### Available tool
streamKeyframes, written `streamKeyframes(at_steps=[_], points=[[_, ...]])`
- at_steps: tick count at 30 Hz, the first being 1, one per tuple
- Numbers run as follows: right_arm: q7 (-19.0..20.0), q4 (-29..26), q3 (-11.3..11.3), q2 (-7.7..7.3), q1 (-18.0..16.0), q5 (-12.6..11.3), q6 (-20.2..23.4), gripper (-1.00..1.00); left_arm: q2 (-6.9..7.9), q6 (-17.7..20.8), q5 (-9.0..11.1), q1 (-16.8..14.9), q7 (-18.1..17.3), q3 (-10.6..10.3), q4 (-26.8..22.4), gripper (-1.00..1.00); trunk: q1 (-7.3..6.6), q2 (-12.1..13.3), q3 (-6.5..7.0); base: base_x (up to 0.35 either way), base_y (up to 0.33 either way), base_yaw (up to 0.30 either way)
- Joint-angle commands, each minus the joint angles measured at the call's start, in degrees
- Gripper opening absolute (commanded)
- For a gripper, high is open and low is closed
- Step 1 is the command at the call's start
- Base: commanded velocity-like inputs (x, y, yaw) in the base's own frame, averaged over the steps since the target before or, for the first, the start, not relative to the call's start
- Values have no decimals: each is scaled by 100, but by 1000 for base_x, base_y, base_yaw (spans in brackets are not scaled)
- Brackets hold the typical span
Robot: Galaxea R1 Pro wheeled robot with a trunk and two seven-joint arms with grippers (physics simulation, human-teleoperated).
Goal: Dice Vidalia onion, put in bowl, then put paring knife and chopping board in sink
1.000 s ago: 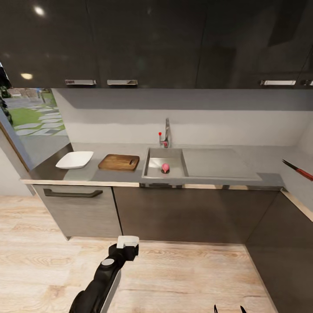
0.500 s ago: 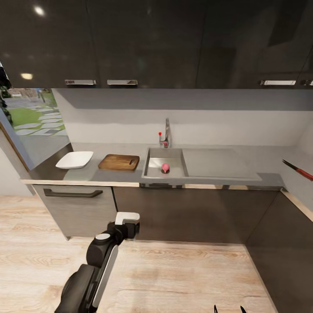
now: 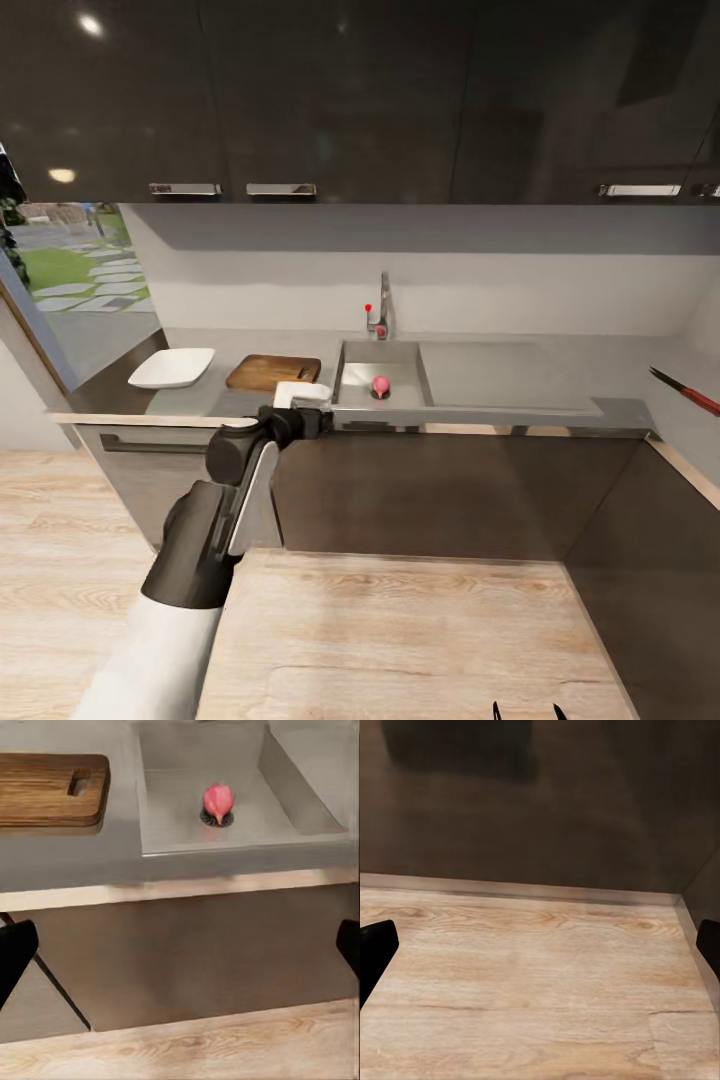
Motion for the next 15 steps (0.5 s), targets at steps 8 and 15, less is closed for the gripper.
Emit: streamKeyframes(at_steps=[8,15], points=[[-60,7,50,4,-4,14,-7,100,-4,148,517,-1782,81,-9,1314,100,1,-6,-8,0,0,0],[-59,6,45,-1,-4,14,59,100,8,157,1121,-2481,887,-9,2272,100,1,-6,-8,0,0,0]])
